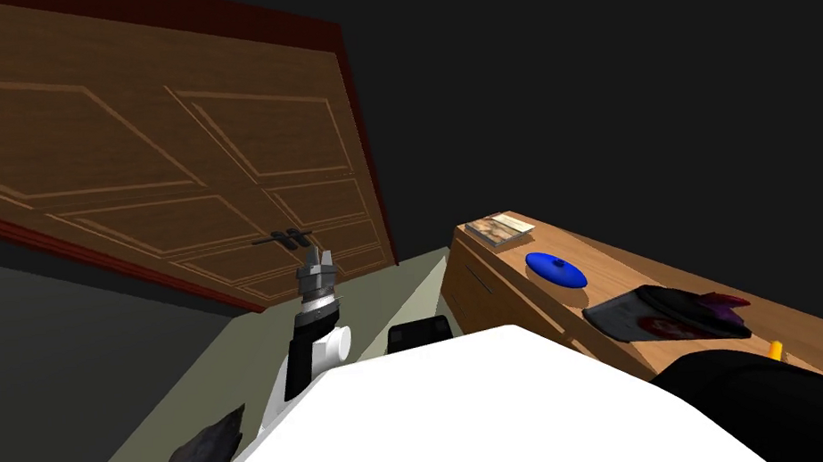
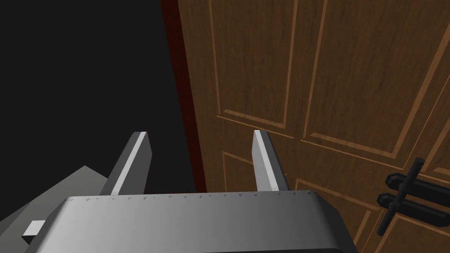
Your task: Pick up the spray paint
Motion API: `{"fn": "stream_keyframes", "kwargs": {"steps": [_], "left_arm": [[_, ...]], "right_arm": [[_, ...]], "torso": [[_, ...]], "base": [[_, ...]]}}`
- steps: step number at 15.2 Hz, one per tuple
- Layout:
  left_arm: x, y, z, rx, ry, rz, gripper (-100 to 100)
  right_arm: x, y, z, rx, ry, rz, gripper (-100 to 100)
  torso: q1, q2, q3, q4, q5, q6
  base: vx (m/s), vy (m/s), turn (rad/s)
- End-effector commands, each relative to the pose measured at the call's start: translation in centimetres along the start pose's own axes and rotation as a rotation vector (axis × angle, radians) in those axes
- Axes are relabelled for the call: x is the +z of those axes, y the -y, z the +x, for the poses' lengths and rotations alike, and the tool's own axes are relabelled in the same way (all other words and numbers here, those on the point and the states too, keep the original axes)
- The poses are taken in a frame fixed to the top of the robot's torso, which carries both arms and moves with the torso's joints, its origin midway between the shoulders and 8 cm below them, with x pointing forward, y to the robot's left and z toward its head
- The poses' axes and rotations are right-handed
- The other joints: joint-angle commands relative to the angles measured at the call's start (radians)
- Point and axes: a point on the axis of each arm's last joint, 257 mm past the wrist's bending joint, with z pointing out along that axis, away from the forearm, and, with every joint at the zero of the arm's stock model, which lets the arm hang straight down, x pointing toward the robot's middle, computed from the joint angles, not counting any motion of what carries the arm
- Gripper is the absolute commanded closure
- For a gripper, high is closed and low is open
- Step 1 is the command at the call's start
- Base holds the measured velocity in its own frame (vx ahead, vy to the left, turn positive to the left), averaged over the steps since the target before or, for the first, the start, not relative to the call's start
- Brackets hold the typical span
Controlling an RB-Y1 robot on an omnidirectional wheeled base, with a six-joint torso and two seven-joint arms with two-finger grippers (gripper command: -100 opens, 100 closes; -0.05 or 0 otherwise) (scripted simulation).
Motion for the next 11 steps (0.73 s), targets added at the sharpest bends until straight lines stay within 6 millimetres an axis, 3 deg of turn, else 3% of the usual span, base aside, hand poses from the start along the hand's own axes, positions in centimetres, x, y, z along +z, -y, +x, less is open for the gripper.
{"fn": "stream_keyframes", "kwargs": {"steps": [1,2,5,6,9,10,11], "left_arm": [[0.0,0.0,0.0,0.000,0.000,0.000,0],[0.0,0.0,0.0,0.000,0.000,0.000,0],[0.0,0.0,0.0,0.000,0.000,0.000,0],[0.0,0.0,0.0,0.000,0.000,0.000,0],[0.0,0.0,0.0,0.000,0.000,0.000,0],[0.0,0.0,0.0,0.000,0.000,0.000,0],[0.0,0.0,0.0,0.000,0.000,0.000,0]], "right_arm": [[-0.2,1.0,0.0,0.005,-0.008,0.035,-100],[-2.7,0.9,-0.6,0.062,-0.030,0.028,-100],[-2.8,2.4,-0.2,0.062,-0.044,0.088,-100],[-5.1,2.5,-0.9,0.107,-0.064,0.083,-100],[-5.2,3.9,-0.4,0.104,-0.078,0.139,-100],[-7.3,4.2,-1.1,0.139,-0.097,0.139,-100],[-7.4,4.7,-0.9,0.137,-0.101,0.158,-100]], "torso": [[0.000,0.000,0.000,0.000,0.000,0.000],[0.001,0.000,0.000,0.000,0.000,0.000],[0.000,0.000,0.000,0.000,0.000,-0.001],[0.000,0.000,0.000,0.000,0.000,0.000],[0.000,0.000,0.000,0.000,0.000,-0.001],[0.000,0.000,0.000,0.000,0.000,0.000],[0.001,0.000,0.000,0.000,0.000,-0.001]], "base": [[0.002,-0.009,-0.036],[-0.002,-0.012,0.172],[-0.001,-0.024,0.124],[0.002,-0.020,0.139],[0.000,-0.025,0.107],[-0.003,-0.013,0.158],[-0.005,-0.020,0.203]]}}
